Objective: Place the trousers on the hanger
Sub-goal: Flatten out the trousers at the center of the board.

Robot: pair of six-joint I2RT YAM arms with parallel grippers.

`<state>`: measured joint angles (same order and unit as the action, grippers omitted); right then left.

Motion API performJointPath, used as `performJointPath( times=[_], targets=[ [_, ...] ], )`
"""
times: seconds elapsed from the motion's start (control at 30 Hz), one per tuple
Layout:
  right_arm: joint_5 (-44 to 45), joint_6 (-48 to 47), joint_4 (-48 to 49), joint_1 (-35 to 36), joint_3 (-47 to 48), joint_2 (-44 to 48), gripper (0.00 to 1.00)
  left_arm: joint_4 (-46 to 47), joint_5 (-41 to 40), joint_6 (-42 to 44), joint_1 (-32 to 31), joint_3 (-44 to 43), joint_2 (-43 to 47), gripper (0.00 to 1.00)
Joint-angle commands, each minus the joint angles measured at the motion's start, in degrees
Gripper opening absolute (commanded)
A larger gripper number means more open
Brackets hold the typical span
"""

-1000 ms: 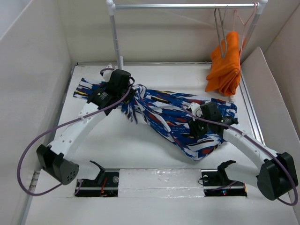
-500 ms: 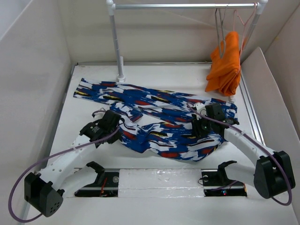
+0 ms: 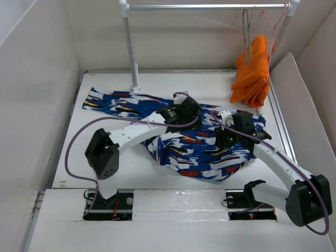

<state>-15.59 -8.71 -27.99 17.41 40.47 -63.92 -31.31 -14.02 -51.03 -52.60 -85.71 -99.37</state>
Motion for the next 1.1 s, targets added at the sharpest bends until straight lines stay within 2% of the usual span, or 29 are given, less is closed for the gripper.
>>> performJointPath(
  times=[0.0, 0.07, 0.1, 0.13, 0.17, 0.2, 0.23, 0.27, 0.3, 0.37, 0.4, 0.47, 0.5, 0.53, 0.57, 0.63, 0.67, 0.73, 0.77, 0.8, 0.9, 1.0, 1.07],
  targets=[
    [1.70, 0.71, -1.36, 1.13, 3.30, 3.53, 0.46, -7.98, -6.54, 2.60, -3.91, -3.94, 0.22, 0.88],
    [2.85, 0.89, -2.59, 1.75, 3.39, 6.25, 0.46, -6.50, -8.91, 0.32, -3.91, -0.35, 3.81, 0.89],
    [3.11, 1.32, -2.77, 2.45, 3.39, 7.13, 0.46, -5.79, -10.22, -0.91, -3.91, 1.76, 9.14, 0.89],
    [3.29, 1.76, -3.21, 3.85, 3.39, 9.67, 0.45, -3.52, -13.54, -6.14, -0.96, 10.56, 15.72, 0.87],
    [3.29, 1.77, -3.21, 3.86, 3.39, 9.69, 0.43, -3.49, -13.58, -6.19, -0.93, 10.65, 15.79, 0.87],
    [3.46, 1.68, -3.30, 4.47, 3.22, 10.30, 0.38, -2.28, -14.45, -8.11, 0.20, 17.96, 22.75, 0.85],
    [3.73, 1.68, -3.56, 5.78, 3.04, 11.26, 0.32, -0.26, -14.54, -10.04, 1.78, 22.04, 26.39, 0.82],
    [4.08, 1.85, -3.65, 6.58, 2.86, 11.54, 0.11, 0.89, -13.41, -14.15, 5.97, 26.26, 30.16, 0.80],
    [4.52, 1.77, -3.57, 7.11, 2.08, 11.71, 0.01, 2.55, -9.57, -15.67, 8.80, 34.22, 36.99, 0.78],
    [3.91, 1.50, -3.39, 8.60, 1.55, 11.63, 0.00, 6.43, -5.86, -19.96, 14.16, 41.82, 44.05, 0.75],
    [3.47, 1.50, -3.13, 9.13, 1.28, 11.54, 0.00, 7.48, -3.93, -21.21, 19.93, 44.99, 50.53, 0.74],
    [3.03, 1.59, -2.51, 10.53, 0.84, 11.01, 0.00, 9.51, 0.38, -22.53, 26.03, 53.17, 56.19, 0.74],
    [2.85, 1.59, -2.42, 11.06, 0.75, 10.23, 0.01, 9.60, 1.70, -23.32, 31.89, 55.11, 60.74, 0.74],
    [2.94, 1.68, -2.42, 11.07, 0.93, 9.87, 0.05, 9.51, 3.89, -22.98, 34.64, 57.56, 62.18, 0.74],
    [3.20, 1.85, -2.51, 12.11, 1.02, 9.61, 0.15, 9.25, 4.70, -22.11, 36.93, 58.20, 63.15, 0.74],
    [3.82, 2.38, -1.81, 13.96, 0.93, 8.90, 0.24, 8.72, 5.75, -19.04, 42.98, 58.12, 62.38, 0.76],
    [3.82, 2.99, -1.29, 14.49, 0.58, 8.81, 0.31, 8.90, 5.93, -17.63, 44.67, 57.94, 58.80, 0.76],
    [3.20, 3.61, -0.14, 16.16, 0.40, 8.03, 0.37, 10.29, 5.93, -13.50, 48.88, 57.41, 51.00, 0.80],
    [3.20, 3.79, -0.14, 16.17, 0.49, 8.02, 0.38, 10.91, 5.94, -12.44, 50.30, 57.41, 50.95, 0.80],
    [3.38, 4.05, -0.22, 16.69, 0.58, 7.76, 0.38, 11.70, 6.11, -11.56, 51.62, 57.41, 46.16, 0.80],
    [4.25, 4.05, -0.40, 17.40, 0.84, 7.76, 0.39, 18.82, 10.32, -7.16, 54.53, 57.94, 40.32, 0.78],
    [5.13, 4.31, -0.75, 18.01, 0.58, 7.93, 0.39, 22.07, 10.15, -6.19, 54.53, 57.41, 37.33, 0.71],
    [5.40, 4.66, -0.40, 18.01, 0.31, 7.85, 0.40, 25.06, 10.94, -4.27, 54.53, 57.41, 36.10, 0.62]
  ],
)
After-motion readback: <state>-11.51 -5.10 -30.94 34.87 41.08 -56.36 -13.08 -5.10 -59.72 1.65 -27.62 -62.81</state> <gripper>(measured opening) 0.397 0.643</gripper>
